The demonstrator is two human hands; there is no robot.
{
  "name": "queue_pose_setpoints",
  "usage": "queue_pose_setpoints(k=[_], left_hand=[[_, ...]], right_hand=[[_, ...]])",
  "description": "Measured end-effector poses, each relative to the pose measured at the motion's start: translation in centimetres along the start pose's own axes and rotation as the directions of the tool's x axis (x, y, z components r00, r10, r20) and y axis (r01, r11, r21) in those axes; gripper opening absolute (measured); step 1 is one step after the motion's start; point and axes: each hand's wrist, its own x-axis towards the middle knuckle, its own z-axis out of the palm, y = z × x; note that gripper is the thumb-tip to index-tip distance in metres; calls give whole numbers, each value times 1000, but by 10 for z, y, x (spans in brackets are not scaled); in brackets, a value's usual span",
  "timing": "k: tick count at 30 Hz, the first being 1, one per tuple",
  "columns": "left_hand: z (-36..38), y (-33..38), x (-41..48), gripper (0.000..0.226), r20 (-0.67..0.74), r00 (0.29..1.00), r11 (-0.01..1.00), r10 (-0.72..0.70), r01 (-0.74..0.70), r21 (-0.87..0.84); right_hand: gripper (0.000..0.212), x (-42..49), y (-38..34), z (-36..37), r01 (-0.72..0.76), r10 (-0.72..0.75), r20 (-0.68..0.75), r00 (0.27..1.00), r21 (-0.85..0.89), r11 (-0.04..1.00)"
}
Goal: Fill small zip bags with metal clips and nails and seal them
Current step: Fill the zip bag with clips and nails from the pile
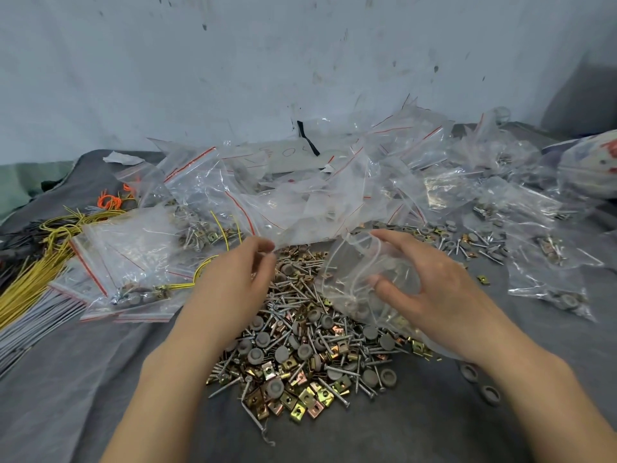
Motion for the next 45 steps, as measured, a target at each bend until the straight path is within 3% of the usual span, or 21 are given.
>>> queue_pose_setpoints(k=[6,14,19,24,32,34,35,37,39,41,45], left_hand=[[-6,-12,-13,22,104,993,990,48,-62,129],[-7,-22,-23,26,230,969,987,90,-118,113],[-6,-25,-20,14,241,966,989,89,-115,94],[-9,-30,-17,21,316,946,993,67,-94,72],[-5,-24,-18,5,160,982,987,99,-117,106],[-5,-20,-16,11,42,998,999,54,-54,0],[-5,-17,-14,12,-8,1000,991,-11,10,-132],[-8,-11,-8,13,-6,980,877,-201,177,-447],[-9,-9,-5,17,132,930,650,-344,337,-681],[-10,-9,-4,19,284,879,430,-382,441,-788],[-11,-8,-1,20,401,843,191,-357,487,-852]], right_hand=[[60,1,-6,1,9,-9,4,1000,-23,1000],[67,4,-11,4,9,-9,30,1000,-18,1000],[77,5,-9,8,1,2,70,998,-34,999],[82,4,-8,8,-24,28,88,996,-47,999],[70,1,-1,7,-49,58,102,993,-89,995],[70,0,-3,6,-47,56,101,993,-88,995],[70,0,-3,6,-47,56,100,993,-87,995],[69,0,-2,6,-41,48,90,995,-85,996],[68,0,-1,7,-23,30,81,996,-92,995],[68,0,-2,7,-21,29,77,997,-102,995],[71,0,-1,7,-55,63,75,995,-105,993]])
